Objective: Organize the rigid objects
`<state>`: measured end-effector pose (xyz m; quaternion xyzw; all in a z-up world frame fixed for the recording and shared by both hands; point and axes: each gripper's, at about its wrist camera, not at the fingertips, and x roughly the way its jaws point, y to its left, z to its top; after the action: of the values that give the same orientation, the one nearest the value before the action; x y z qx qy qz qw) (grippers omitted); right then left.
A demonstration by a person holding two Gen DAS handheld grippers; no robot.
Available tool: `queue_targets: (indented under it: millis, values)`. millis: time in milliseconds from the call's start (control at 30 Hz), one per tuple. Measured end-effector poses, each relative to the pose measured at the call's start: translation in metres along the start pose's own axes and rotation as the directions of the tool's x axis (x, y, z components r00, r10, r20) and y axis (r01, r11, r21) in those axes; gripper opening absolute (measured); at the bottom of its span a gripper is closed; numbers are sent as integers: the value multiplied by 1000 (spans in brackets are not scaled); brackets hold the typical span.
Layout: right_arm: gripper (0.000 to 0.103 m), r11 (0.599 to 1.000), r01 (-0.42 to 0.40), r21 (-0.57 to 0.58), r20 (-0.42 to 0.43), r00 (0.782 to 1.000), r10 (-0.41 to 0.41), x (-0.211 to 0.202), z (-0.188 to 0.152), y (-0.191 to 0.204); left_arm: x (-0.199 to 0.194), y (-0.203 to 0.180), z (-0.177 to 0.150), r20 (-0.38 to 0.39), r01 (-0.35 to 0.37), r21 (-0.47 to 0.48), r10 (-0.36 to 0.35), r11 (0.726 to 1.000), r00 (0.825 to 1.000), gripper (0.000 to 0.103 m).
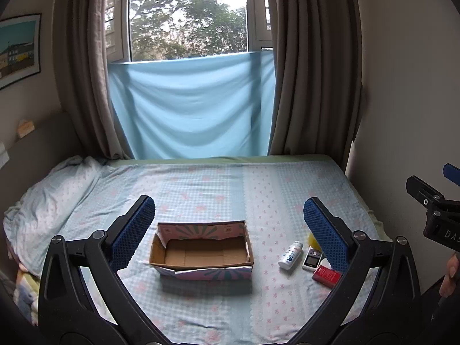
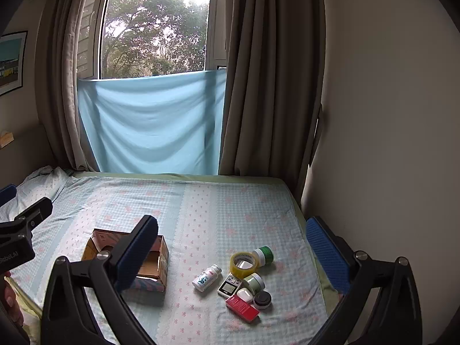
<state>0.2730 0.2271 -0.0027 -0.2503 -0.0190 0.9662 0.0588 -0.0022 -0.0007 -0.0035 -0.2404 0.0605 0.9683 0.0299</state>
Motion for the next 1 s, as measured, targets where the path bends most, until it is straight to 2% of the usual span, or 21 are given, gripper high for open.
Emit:
queue_targets:
  millis: [1000]
  values:
    - [103, 1000, 7, -1, 0, 1000, -7, -1, -3, -2, -1, -2, 2, -3, 109, 19, -109, 994, 994, 103]
